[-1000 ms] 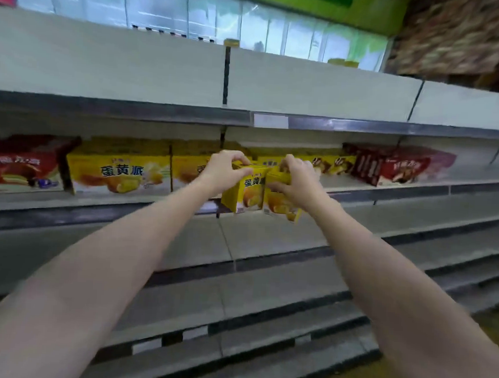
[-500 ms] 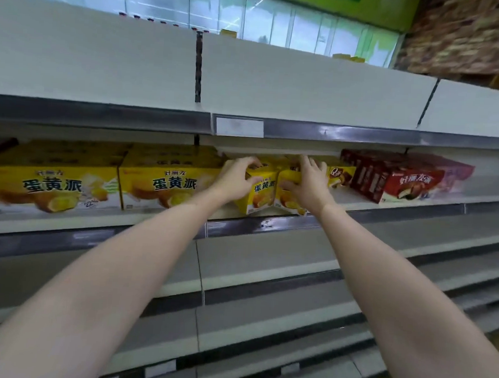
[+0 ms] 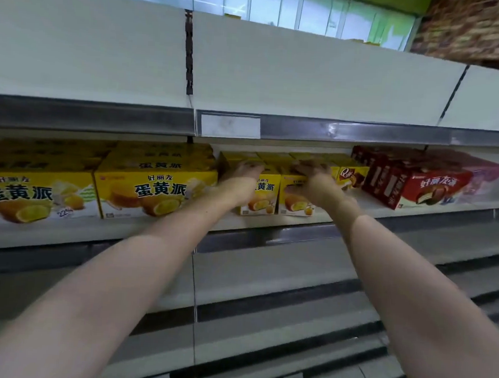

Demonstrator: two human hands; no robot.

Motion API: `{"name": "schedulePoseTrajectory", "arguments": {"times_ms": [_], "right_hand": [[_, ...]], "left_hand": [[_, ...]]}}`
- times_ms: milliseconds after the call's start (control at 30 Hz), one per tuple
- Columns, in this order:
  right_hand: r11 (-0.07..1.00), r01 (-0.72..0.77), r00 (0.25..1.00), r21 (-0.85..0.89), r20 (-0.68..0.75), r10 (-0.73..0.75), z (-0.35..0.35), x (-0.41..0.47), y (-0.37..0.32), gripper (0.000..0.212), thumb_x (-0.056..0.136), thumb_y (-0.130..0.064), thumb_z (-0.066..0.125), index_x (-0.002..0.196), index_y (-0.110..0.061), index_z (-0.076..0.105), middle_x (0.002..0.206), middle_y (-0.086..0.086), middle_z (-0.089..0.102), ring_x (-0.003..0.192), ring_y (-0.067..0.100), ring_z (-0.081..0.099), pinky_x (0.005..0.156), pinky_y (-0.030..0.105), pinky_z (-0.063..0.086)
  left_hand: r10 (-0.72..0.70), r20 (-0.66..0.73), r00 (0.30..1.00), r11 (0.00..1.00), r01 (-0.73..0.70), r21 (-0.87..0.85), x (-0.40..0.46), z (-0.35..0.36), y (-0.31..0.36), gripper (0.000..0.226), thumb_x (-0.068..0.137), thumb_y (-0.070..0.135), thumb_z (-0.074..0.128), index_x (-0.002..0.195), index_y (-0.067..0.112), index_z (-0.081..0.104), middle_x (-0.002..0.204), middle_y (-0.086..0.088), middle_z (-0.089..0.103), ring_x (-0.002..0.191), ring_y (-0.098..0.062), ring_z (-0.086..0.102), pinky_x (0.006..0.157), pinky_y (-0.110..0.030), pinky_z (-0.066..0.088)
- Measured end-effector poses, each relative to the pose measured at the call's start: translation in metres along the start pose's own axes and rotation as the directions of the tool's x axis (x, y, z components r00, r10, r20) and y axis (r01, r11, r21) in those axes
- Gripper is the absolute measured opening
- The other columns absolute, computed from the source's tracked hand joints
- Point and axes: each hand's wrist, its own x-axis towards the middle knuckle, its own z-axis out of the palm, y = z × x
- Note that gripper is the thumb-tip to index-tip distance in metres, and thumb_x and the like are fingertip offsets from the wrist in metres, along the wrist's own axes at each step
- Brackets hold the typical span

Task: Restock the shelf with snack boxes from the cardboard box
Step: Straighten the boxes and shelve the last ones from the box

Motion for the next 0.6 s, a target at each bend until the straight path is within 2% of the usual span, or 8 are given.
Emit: {"name": "schedulePoseTrajectory", "arguments": {"times_ms": [33, 100, 233, 300, 467, 533, 600], "right_hand": [[1.0, -0.004, 1.0, -0.03, -0.008, 0.003, 0.002, 0.003, 0.001, 0.074, 0.083, -0.057, 0.069, 0.149, -0.038, 0.039, 0.159, 0.0, 0.027, 0.146, 0.037, 0.013, 0.12, 0.049, 0.019], [1.0, 0.014, 1.0, -0.002, -0.022, -0.014, 0.004, 0.007, 0.001, 0.07, 0.083, -0.055, 0.07, 0.145, -0.042, 0.041, 0.159, 0.001, 0.024, 0.144, 0.038, 0.017, 0.118, 0.051, 0.023], [0.995, 0.093, 0.995, 0.045, 0.021, -0.094, 0.011, 0.006, -0.001, 0.078, 0.08, -0.041, 0.078, 0.147, -0.032, 0.04, 0.155, 0.006, 0.029, 0.134, 0.039, 0.033, 0.108, 0.046, 0.035], [0.992, 0.119, 0.993, 0.033, 0.006, -0.12, 0.009, 0.005, -0.001, 0.08, 0.08, -0.04, 0.079, 0.148, -0.03, 0.039, 0.157, 0.007, 0.028, 0.135, 0.04, 0.033, 0.108, 0.044, 0.034], [0.984, 0.174, 0.984, -0.022, -0.03, -0.175, 0.007, 0.004, 0.002, 0.08, 0.078, -0.042, 0.08, 0.147, -0.025, 0.043, 0.156, 0.01, 0.034, 0.141, 0.035, 0.031, 0.113, 0.04, 0.029], [0.977, 0.196, 0.978, -0.082, -0.053, -0.2, 0.007, 0.005, 0.0, 0.079, 0.076, -0.043, 0.081, 0.144, -0.025, 0.046, 0.157, 0.008, 0.033, 0.144, 0.034, 0.027, 0.115, 0.042, 0.029], [0.978, 0.197, 0.979, -0.07, -0.038, -0.2, 0.006, 0.007, -0.003, 0.076, 0.076, -0.039, 0.081, 0.143, -0.025, 0.048, 0.156, 0.006, 0.032, 0.143, 0.034, 0.027, 0.113, 0.044, 0.033]], "left_hand": [[-0.012, -0.002, 1.0, 1.0, 0.012, 0.016, -0.001, -0.001, 0.004, 0.07, 0.092, 0.014, 0.062, 0.153, 0.023, 0.029, 0.158, -0.012, 0.029, 0.141, -0.034, 0.035, 0.112, -0.047, 0.037], [-0.033, -0.033, 0.999, 0.998, 0.035, 0.059, -0.003, -0.004, 0.013, 0.071, 0.091, 0.016, 0.063, 0.152, 0.022, 0.028, 0.152, -0.013, 0.037, 0.133, -0.034, 0.045, 0.104, -0.044, 0.046], [-0.059, -0.097, 0.993, 0.982, 0.075, 0.175, -0.005, -0.001, 0.026, 0.071, 0.089, 0.022, 0.067, 0.149, 0.017, 0.029, 0.138, -0.014, 0.05, 0.121, -0.034, 0.053, 0.093, -0.041, 0.05], [-0.075, -0.121, 0.99, 0.974, 0.098, 0.204, -0.005, 0.004, 0.029, 0.073, 0.088, 0.024, 0.07, 0.148, 0.016, 0.03, 0.137, -0.014, 0.051, 0.121, -0.034, 0.053, 0.093, -0.042, 0.05], [-0.064, -0.186, 0.981, 0.944, 0.12, 0.309, -0.004, 0.015, 0.033, 0.065, 0.088, 0.019, 0.068, 0.146, 0.017, 0.037, 0.144, -0.013, 0.045, 0.131, -0.033, 0.042, 0.106, -0.04, 0.036], [-0.081, -0.196, 0.977, 0.93, 0.145, 0.339, 0.0, 0.016, 0.035, 0.06, 0.09, 0.018, 0.064, 0.145, 0.018, 0.039, 0.143, -0.013, 0.047, 0.131, -0.033, 0.042, 0.107, -0.038, 0.034], [-0.119, -0.189, 0.975, 0.922, 0.179, 0.343, 0.004, 0.016, 0.037, 0.053, 0.094, 0.018, 0.058, 0.144, 0.017, 0.041, 0.143, -0.014, 0.048, 0.131, -0.033, 0.044, 0.105, -0.038, 0.036]]}}
